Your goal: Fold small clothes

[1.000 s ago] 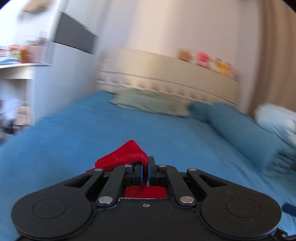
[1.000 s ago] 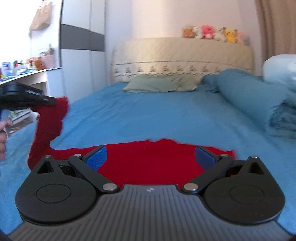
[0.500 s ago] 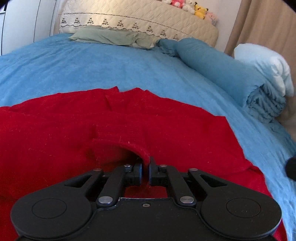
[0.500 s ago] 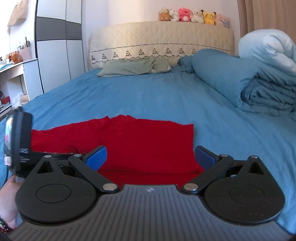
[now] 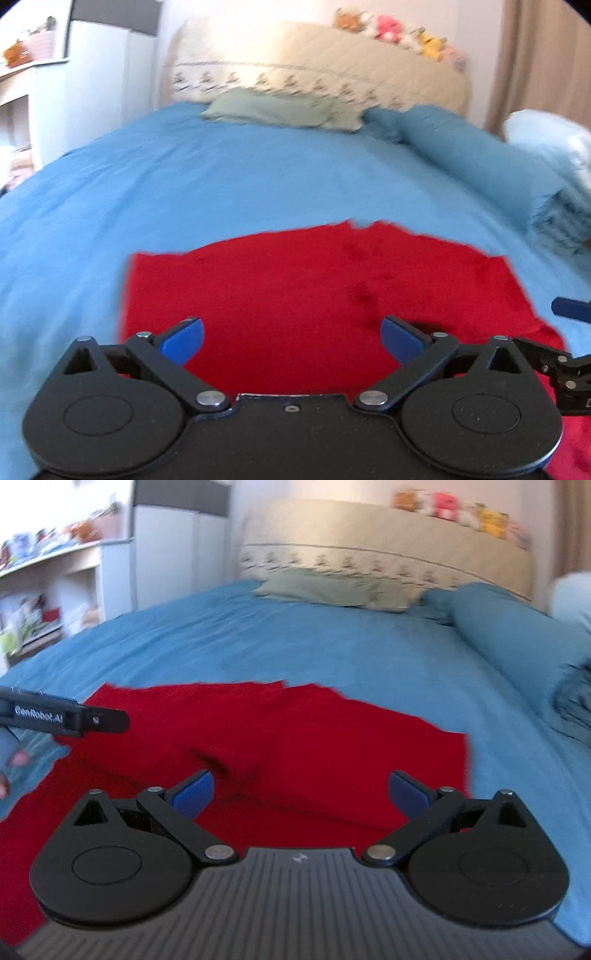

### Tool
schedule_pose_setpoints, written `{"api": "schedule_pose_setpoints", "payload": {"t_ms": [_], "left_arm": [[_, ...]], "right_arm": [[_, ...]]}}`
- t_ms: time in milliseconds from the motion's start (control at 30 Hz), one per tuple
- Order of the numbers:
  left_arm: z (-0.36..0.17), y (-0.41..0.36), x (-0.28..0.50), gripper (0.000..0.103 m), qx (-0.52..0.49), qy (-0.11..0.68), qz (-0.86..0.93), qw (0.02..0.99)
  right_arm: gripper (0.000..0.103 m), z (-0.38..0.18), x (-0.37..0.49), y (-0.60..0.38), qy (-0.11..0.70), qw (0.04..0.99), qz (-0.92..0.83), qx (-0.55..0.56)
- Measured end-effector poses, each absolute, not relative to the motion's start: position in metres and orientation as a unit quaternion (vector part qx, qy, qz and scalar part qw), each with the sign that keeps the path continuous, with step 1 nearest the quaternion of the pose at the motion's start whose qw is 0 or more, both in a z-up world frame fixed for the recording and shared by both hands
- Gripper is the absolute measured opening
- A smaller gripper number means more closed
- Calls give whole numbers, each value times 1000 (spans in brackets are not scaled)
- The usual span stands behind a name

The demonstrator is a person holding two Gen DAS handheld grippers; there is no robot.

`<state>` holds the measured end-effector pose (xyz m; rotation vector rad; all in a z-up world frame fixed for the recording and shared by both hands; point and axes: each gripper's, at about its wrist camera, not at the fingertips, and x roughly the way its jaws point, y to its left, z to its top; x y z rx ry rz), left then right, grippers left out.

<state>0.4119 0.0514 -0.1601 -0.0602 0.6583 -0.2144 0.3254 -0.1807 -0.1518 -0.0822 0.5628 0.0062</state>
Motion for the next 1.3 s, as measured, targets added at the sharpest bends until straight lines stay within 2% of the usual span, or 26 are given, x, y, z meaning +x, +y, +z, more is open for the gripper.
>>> {"api": "schedule_pose_setpoints", "payload": {"t_ms": [167,233,300,433,533,567,600,700,933,1133,1300], "left_arm": [[-161,84,403,103,-39,328,-90,940],[-162,94,401,103,-40,327,-85,940],[-163,102,394,103,-39,321,-77,943],[-167,114,385,103,-47,321,-73,943],[-171,121,381,103,-46,324,-71,942],[-171,123,379,103,-46,323,-70,943],[-171,124,379,103,-48,323,-71,943],[-170,128,377,103,-58,321,-74,942],[-165,127,380,103,-59,319,-78,943],[-160,122,385,103,-56,324,-90,940],[-161,110,397,103,-55,331,-107,936]], "right_arm": [[103,-170,355,-127,279,951,30,-133],[93,-179,369,-109,285,939,41,-189],[78,-190,382,-96,297,927,44,-225],[73,-209,397,-76,298,910,41,-285],[63,-218,401,-64,288,903,44,-317],[54,-219,404,-63,287,901,46,-323],[40,-221,408,-60,289,898,44,-330],[21,-222,420,-64,304,896,44,-321],[20,-181,431,-92,269,933,17,-237],[20,-130,445,-172,234,963,-53,-126],[20,-125,438,-238,235,961,-120,-87]]}}
